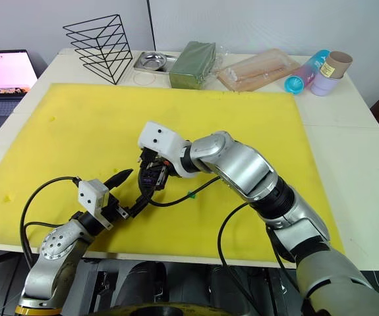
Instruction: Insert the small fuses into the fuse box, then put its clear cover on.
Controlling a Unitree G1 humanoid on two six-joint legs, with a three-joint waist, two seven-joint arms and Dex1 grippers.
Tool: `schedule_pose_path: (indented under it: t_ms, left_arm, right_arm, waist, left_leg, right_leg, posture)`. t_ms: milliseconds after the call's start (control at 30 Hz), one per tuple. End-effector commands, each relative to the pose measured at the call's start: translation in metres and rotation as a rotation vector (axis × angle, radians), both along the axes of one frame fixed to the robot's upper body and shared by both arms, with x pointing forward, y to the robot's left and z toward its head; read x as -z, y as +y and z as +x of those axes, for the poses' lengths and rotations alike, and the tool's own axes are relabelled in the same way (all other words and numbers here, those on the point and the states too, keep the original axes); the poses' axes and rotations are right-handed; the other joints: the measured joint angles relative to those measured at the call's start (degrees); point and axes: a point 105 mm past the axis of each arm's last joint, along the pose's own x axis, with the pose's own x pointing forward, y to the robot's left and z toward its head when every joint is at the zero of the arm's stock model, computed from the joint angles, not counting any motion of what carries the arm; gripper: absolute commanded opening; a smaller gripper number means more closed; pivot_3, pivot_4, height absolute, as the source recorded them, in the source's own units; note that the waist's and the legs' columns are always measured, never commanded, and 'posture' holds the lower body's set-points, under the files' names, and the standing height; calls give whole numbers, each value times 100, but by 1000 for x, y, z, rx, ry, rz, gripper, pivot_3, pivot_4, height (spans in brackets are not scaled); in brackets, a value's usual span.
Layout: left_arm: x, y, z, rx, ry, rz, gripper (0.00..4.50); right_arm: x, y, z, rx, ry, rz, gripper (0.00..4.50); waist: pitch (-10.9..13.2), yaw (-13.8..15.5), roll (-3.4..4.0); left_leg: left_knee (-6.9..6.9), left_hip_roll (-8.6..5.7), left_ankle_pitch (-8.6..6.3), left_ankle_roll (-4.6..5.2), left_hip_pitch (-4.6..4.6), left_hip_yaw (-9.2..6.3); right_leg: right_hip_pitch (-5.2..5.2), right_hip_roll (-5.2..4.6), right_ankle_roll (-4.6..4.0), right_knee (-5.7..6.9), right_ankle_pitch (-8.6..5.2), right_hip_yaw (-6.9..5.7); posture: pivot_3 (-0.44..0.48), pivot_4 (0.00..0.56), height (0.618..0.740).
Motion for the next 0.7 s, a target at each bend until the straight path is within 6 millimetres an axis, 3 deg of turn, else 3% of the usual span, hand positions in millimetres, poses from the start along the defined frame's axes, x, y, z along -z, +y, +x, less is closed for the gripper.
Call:
schedule_pose_path:
  t_ms: [33, 700]
  left_arm:
    - [-8, -3, -1, 8, -43, -5, 4481]
    - [-13, -7, -2, 16, -57, -3, 4481]
  right_arm:
    - [-5, 4, -4, -28, -31, 8, 0]
    - [2, 7, -1, -15, -6, -8, 0]
  waist:
    - [0, 0, 0]
    - [0, -1, 0]
  left_leg:
    - [0, 0, 0, 0, 0, 0]
    - [0, 0, 0, 0, 0, 0]
  right_leg:
    - [0, 0, 0, 0, 0, 0]
    - [0, 0, 0, -1, 0, 0]
  posture:
    - [0, 150, 740]
    - [0, 150, 740]
